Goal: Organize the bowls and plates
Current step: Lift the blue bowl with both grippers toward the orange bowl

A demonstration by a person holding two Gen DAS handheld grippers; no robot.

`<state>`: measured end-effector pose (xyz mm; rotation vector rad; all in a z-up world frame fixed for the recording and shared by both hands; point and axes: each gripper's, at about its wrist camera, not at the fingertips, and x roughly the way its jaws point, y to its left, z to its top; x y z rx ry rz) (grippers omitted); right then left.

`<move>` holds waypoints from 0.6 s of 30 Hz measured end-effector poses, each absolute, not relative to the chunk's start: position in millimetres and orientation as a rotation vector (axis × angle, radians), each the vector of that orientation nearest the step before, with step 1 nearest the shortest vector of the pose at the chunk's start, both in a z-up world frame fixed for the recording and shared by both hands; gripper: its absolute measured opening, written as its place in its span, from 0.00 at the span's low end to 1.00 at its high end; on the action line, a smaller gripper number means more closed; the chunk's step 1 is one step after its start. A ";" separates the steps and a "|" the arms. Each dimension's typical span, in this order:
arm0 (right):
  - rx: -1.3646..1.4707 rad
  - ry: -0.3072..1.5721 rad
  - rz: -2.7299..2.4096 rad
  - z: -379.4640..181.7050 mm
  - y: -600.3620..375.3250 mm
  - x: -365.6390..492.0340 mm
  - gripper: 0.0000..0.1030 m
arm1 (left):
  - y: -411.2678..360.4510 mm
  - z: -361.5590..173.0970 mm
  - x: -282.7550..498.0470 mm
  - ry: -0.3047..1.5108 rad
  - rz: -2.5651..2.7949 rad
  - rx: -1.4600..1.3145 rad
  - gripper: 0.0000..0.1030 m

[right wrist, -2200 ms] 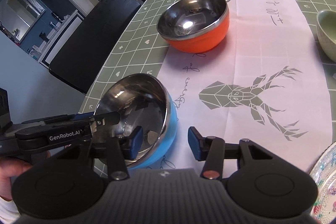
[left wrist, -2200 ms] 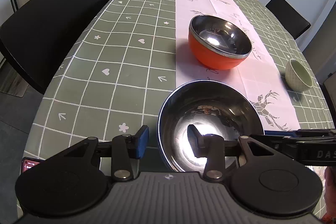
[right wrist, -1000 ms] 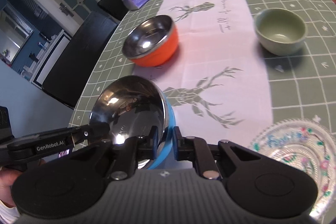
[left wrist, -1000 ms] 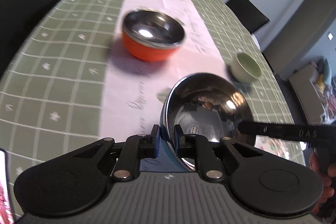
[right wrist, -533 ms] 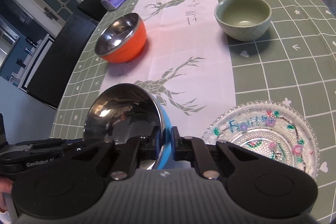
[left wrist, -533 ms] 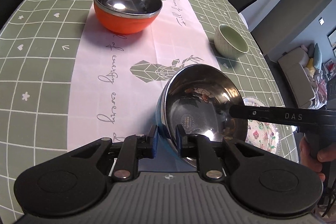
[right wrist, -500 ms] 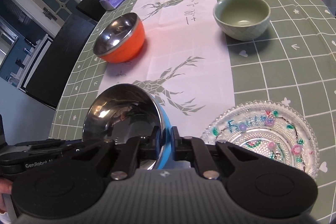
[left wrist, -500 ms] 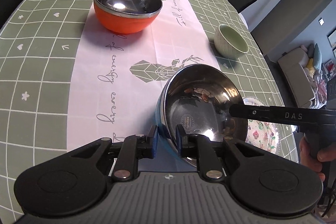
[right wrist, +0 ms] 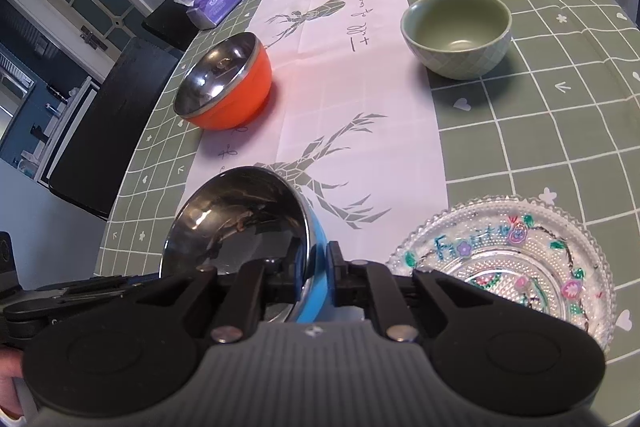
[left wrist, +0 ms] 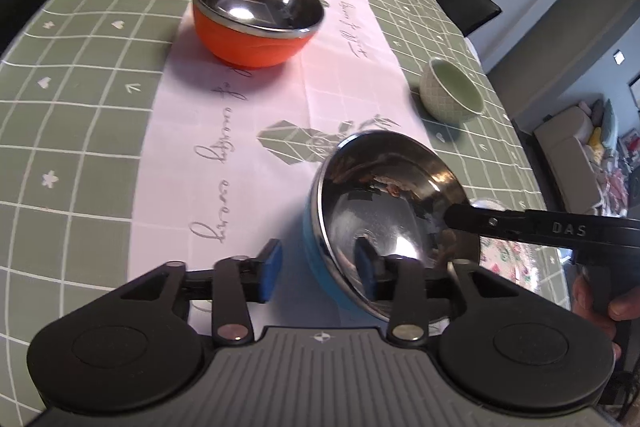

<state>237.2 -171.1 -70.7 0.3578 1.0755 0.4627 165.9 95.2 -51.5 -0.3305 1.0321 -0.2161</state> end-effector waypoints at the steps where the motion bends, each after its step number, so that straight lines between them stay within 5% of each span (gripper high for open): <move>1: 0.358 1.073 0.463 -70.7 -171.2 237.2 0.13 | 96.3 -50.6 165.4 1.022 -0.207 -0.329 0.50; 8: 0.330 1.039 0.443 -65.5 -170.9 235.7 0.34 | 103.3 -42.2 162.7 0.943 -0.196 -0.359 0.65; 13: 0.325 1.016 0.448 -62.8 -171.1 235.3 0.41 | 96.6 -32.1 155.6 0.829 -0.164 -0.286 0.65; 18: 0.289 0.904 0.473 -49.2 -167.1 227.4 0.60 | 94.4 -22.8 150.6 0.709 -0.133 -0.232 0.72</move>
